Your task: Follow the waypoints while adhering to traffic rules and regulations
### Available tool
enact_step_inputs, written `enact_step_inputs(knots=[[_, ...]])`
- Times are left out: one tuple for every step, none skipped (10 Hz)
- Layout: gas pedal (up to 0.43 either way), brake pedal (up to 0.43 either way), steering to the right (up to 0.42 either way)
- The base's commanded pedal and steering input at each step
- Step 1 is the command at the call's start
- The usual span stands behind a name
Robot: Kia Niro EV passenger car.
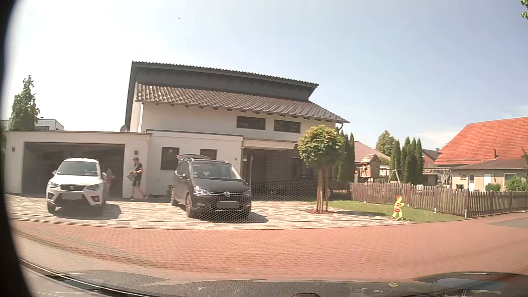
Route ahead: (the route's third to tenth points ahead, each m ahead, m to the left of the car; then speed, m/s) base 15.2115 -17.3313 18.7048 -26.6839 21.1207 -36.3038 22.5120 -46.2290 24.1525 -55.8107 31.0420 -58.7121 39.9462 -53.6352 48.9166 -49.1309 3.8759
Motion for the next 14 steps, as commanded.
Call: enact_step_inputs(knots=[[0.268,0.000,0.546],[0.268,0.000,0.549],[0.268,0.000,0.549],[0.287,0.000,0.548],[0.287,0.000,0.547],[0.299,0.000,0.547],[0.311,0.000,0.546],[0.311,0.000,0.540],[0.311,0.000,0.527],[0.311,0.000,0.507],[0.311,0.000,0.477],[0.319,0.000,0.439],[0.319,0.000,0.409],[0.319,0.000,0.389]])
